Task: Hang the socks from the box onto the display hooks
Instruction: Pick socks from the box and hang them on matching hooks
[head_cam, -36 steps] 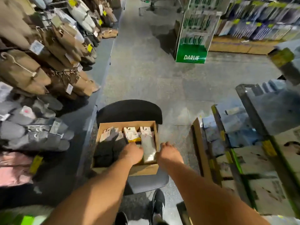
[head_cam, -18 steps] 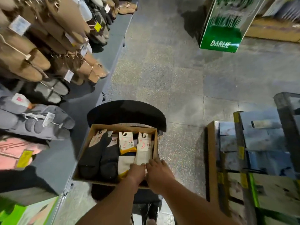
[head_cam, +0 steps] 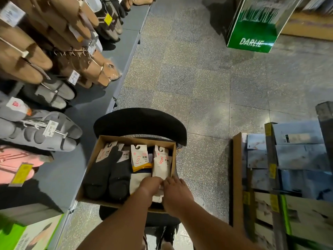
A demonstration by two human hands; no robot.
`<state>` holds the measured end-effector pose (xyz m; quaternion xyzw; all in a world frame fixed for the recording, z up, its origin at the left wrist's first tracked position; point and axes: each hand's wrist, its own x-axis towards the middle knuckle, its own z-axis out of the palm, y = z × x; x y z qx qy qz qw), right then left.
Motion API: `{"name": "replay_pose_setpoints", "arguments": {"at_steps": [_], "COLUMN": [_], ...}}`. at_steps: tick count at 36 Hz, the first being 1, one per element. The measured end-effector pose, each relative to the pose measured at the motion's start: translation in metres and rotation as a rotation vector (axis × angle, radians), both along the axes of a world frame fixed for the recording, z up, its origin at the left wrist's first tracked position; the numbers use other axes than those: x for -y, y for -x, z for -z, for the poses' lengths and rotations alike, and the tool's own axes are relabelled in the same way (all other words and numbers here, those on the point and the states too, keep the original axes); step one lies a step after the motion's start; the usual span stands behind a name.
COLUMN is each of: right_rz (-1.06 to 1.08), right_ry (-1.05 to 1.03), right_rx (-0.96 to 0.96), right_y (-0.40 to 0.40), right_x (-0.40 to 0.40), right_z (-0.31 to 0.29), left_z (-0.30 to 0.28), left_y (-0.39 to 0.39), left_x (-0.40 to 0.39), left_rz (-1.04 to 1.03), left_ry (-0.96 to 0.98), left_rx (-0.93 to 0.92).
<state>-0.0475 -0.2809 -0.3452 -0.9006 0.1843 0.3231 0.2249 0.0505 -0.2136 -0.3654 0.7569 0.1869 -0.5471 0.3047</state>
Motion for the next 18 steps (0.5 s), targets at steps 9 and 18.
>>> {"name": "replay_pose_setpoints", "arguments": {"at_steps": [9, 18], "right_rz": [0.234, 0.79], "right_ry": [-0.005, -0.173], "right_rx": [0.137, 0.098], "right_y": [-0.004, -0.018], "right_x": [-0.005, -0.009], "right_z": [-0.004, -0.025], "left_z": [-0.011, -0.047], "left_y": [-0.01, -0.026], "left_x": [0.004, -0.009], "left_rz": [-0.051, -0.129], "left_ry": [-0.006, 0.134], "left_rx": [-0.022, -0.077]}}
